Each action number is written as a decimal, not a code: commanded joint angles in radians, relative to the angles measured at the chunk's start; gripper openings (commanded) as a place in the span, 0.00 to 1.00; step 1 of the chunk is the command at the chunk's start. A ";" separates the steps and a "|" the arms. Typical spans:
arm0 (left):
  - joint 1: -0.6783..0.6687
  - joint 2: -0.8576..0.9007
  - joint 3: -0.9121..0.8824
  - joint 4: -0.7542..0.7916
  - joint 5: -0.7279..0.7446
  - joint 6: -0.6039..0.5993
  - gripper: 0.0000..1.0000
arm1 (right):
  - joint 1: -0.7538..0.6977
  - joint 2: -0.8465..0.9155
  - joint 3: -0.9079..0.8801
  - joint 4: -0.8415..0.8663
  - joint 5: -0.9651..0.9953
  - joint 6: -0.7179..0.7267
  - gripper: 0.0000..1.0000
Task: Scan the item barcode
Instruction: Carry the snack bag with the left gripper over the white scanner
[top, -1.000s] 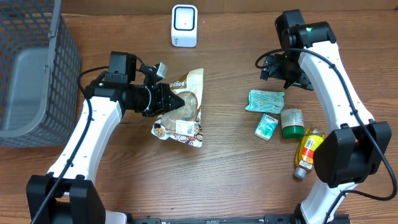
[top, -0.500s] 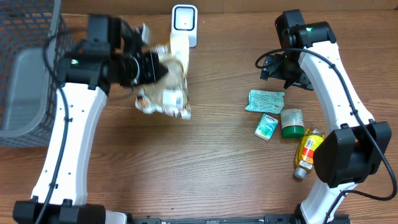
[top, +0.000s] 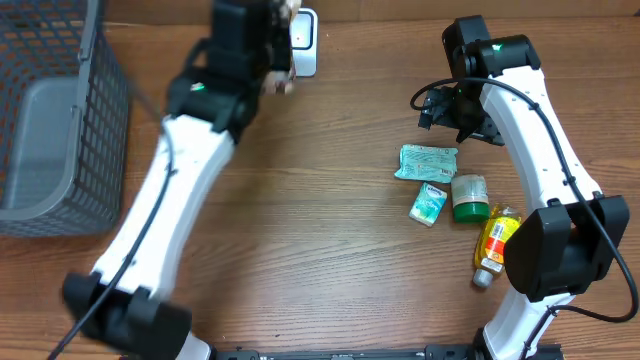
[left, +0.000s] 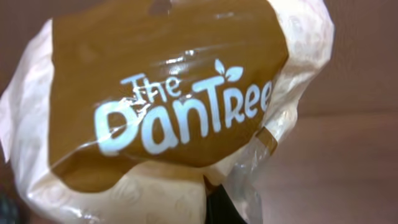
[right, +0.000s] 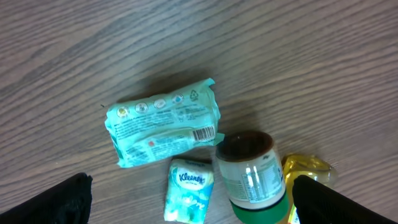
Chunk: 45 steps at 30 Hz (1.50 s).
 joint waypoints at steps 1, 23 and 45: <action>-0.039 0.168 0.008 0.192 -0.337 0.176 0.04 | 0.003 -0.012 0.016 0.003 0.013 0.004 1.00; -0.076 0.634 0.008 1.137 -0.198 1.054 0.04 | 0.004 -0.012 0.016 0.003 0.013 0.004 1.00; -0.074 0.655 0.008 1.204 -0.180 1.059 0.04 | 0.003 -0.012 0.016 0.003 0.013 0.004 1.00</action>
